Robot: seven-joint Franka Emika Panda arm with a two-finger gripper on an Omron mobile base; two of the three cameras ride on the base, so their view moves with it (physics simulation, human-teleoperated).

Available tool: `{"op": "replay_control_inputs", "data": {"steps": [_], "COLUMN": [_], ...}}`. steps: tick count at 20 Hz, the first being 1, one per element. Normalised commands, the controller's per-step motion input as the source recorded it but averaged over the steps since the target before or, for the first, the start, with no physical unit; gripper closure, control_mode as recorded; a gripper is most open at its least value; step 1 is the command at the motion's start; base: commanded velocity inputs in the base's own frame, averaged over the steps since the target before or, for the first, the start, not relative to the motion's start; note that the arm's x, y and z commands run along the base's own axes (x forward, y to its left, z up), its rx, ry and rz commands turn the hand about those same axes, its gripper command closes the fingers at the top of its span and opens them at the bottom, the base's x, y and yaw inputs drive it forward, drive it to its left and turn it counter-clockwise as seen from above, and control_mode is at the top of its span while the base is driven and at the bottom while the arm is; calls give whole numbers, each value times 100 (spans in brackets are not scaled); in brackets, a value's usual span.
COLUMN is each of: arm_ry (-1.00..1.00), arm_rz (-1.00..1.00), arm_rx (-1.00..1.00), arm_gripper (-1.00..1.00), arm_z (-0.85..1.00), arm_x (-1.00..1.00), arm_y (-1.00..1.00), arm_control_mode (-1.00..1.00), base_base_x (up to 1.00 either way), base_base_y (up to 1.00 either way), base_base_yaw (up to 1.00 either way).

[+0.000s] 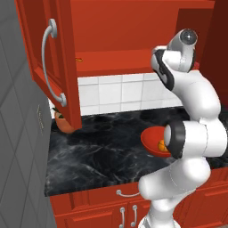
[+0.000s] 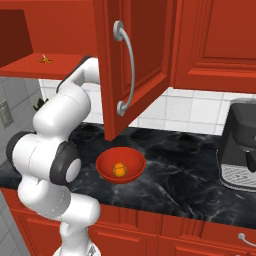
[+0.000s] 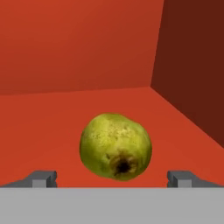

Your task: Open the cabinet. Pick the orange and pear from the cabinet and place them into the bowl. Then close the cabinet.

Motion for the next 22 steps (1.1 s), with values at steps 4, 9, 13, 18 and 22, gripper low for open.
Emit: {"op": "replay_control_inputs", "data": {"steps": [4,9,13,18,22], "arm_ry": [0,0,0,0,0], "arm_rz": [0,0,0,0,0], "arm_rx": [-4,-1,0,0,0], "arm_gripper": [-100,-100,-100,-100,-100], "arm_z": [-29,-21,-11,-4,-22], "arm_x": [23,33,48,58,45], "arm_y": [-2,-6,-8,-9,-8], "arm_control_mode": [-100,-100,-100,-100,-100], "base_base_x": [0,0,0,0,0], "base_base_y": [0,0,0,0,0], "base_base_yaw": [0,0,0,0,0]}}
